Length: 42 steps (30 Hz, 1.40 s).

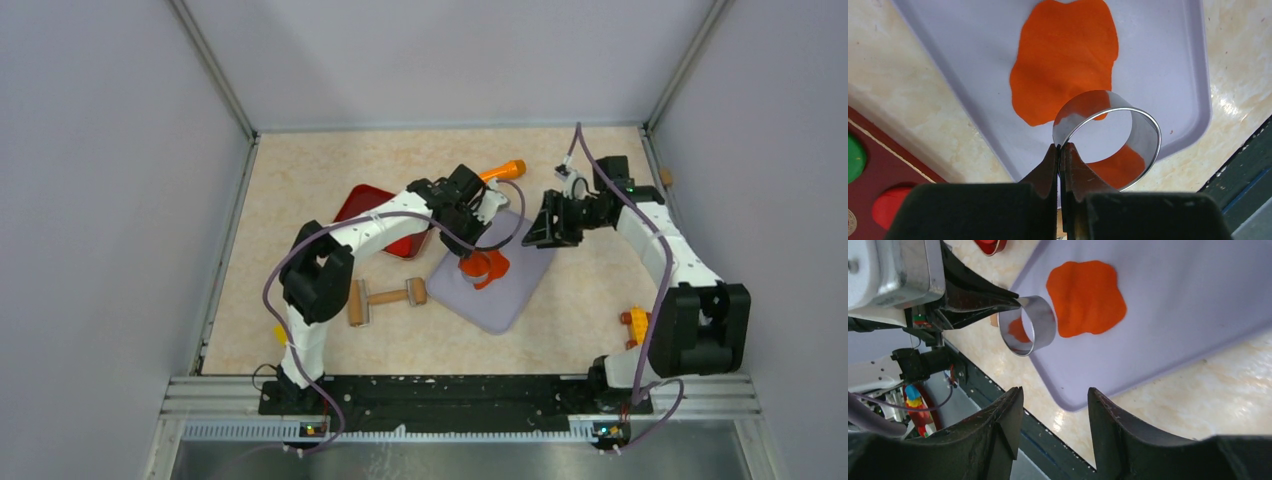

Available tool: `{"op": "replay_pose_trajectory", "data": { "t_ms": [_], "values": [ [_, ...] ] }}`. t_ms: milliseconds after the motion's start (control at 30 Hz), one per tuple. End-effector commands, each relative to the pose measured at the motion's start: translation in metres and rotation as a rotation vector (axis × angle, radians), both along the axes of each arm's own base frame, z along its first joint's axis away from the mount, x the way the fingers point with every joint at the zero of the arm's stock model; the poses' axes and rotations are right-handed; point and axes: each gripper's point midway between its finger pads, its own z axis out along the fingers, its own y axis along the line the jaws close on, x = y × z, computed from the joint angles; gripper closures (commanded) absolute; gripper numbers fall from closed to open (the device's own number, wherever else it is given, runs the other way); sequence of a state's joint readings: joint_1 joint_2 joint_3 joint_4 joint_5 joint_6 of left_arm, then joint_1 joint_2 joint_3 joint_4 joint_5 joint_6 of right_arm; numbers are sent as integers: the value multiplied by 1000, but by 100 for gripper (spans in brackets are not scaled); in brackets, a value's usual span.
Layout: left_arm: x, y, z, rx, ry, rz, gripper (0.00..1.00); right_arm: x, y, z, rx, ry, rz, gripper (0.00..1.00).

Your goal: Roll out the dumpling wrappers from the dough

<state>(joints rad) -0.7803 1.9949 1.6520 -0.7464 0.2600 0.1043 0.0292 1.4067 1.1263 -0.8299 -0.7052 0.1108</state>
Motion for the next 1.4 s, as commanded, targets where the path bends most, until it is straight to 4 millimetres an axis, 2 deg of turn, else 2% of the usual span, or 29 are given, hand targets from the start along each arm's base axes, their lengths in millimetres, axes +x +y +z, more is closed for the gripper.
{"op": "replay_pose_trajectory", "data": {
  "t_ms": [0, 133, 267, 433, 533, 633, 867, 1133, 1367],
  "values": [
    [21, -10, 25, -74, 19, 143, 100, 25, 32, 8, 62, -96, 47, 51],
    [41, -7, 22, -42, 41, 209, 100, 44, 29, -8, 45, -51, -102, 50],
    [48, -12, 25, -105, 84, 218, 100, 51, 37, -8, -4, -118, -69, 48],
    [46, -17, 13, -119, 121, 269, 100, 48, 40, -16, 14, -106, -59, 53],
    [44, -14, 15, -108, 100, 259, 100, 49, 39, -24, -3, -116, -49, 58],
    [38, -15, 17, -112, 107, 222, 100, 46, 44, -33, 27, -104, -24, 58],
    [45, -16, 7, -99, 71, 218, 100, 34, 64, -33, 168, -67, -7, 56],
    [38, -26, 0, -77, 38, 170, 100, 22, 71, -49, 165, -14, 5, 57],
    [36, -25, -15, -48, 31, 154, 100, 23, 72, -59, 151, 11, -6, 59]
  ]
}}
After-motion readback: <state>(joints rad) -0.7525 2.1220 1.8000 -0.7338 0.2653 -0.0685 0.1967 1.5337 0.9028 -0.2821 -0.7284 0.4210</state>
